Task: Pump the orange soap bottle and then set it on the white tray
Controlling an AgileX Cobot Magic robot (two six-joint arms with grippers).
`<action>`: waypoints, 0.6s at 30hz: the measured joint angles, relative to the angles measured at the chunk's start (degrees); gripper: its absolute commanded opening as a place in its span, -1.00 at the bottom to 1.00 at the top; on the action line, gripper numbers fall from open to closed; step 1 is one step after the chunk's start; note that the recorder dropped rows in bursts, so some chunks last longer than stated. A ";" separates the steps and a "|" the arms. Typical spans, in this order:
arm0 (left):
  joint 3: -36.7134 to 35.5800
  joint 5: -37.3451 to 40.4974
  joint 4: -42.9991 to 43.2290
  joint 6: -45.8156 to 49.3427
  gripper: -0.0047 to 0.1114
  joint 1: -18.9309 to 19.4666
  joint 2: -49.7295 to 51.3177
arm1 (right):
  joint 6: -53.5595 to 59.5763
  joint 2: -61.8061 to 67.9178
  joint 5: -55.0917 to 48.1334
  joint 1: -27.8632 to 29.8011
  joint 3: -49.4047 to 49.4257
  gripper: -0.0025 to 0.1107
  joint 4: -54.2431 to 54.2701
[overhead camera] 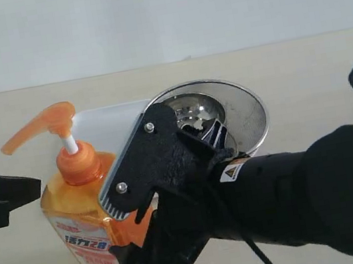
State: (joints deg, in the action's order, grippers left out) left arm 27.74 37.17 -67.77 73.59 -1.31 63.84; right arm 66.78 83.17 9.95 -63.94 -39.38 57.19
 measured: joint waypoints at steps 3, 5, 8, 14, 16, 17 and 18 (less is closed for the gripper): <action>0.00 1.34 -1.83 1.96 -0.84 0.00 1.90 | -1.34 1.15 0.51 0.00 0.00 0.71 -2.14; 0.00 1.46 -2.33 2.57 -0.84 0.00 3.34 | -2.20 2.58 1.07 0.00 0.00 0.71 -3.71; 0.00 2.78 -2.55 3.43 -0.84 0.00 4.42 | -8.39 4.76 3.11 0.00 0.00 0.71 -11.33; -0.23 4.47 -2.77 3.57 -0.84 0.00 4.45 | -33.02 6.95 11.17 0.00 0.00 0.71 -36.73; -0.76 4.59 -3.26 3.80 -0.84 0.00 4.45 | -35.02 6.95 12.89 0.00 0.00 0.71 -38.36; -1.02 4.69 -3.65 4.03 -0.84 0.00 4.45 | -35.40 7.07 13.26 0.00 0.00 0.71 -38.75; -1.41 4.90 -4.21 4.52 -0.84 0.00 4.45 | -35.77 7.33 14.04 0.00 0.00 0.71 -39.00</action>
State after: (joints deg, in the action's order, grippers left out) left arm 26.33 42.07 -71.98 78.11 -1.31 68.29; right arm 31.02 90.51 23.99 -63.94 -39.38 18.19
